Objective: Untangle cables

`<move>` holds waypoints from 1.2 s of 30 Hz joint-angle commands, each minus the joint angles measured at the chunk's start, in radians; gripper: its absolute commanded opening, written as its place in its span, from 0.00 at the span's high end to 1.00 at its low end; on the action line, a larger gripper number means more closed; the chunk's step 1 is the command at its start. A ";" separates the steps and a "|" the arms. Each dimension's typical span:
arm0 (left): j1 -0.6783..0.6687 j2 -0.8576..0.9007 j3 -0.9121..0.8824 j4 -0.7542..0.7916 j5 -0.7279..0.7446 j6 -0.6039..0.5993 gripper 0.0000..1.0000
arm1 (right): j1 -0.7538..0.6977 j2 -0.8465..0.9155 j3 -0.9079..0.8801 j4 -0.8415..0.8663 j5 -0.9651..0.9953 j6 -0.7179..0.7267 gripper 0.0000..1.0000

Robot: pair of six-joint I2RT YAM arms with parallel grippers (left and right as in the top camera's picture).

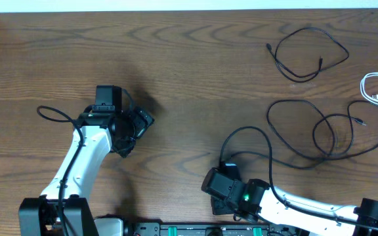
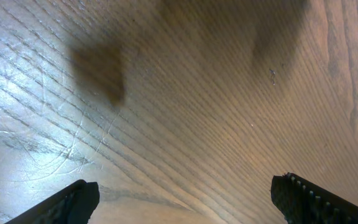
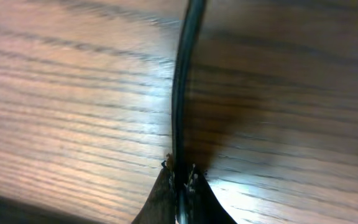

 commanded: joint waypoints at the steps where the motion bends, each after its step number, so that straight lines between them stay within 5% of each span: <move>1: 0.003 -0.009 0.007 -0.003 -0.014 0.006 0.07 | -0.009 0.047 -0.054 -0.013 0.018 -0.046 0.99; 13: 0.003 -0.009 0.007 -0.003 -0.014 0.006 0.06 | -0.310 -0.209 0.178 -0.433 0.286 -0.117 0.99; 23: 0.003 -0.009 0.007 -0.003 -0.014 0.007 0.07 | -0.672 -0.389 0.233 -0.435 0.423 -0.216 0.99; 36: 0.003 -0.009 0.007 -0.003 -0.014 0.006 0.07 | -1.025 -0.196 0.228 -0.291 0.590 -0.250 0.99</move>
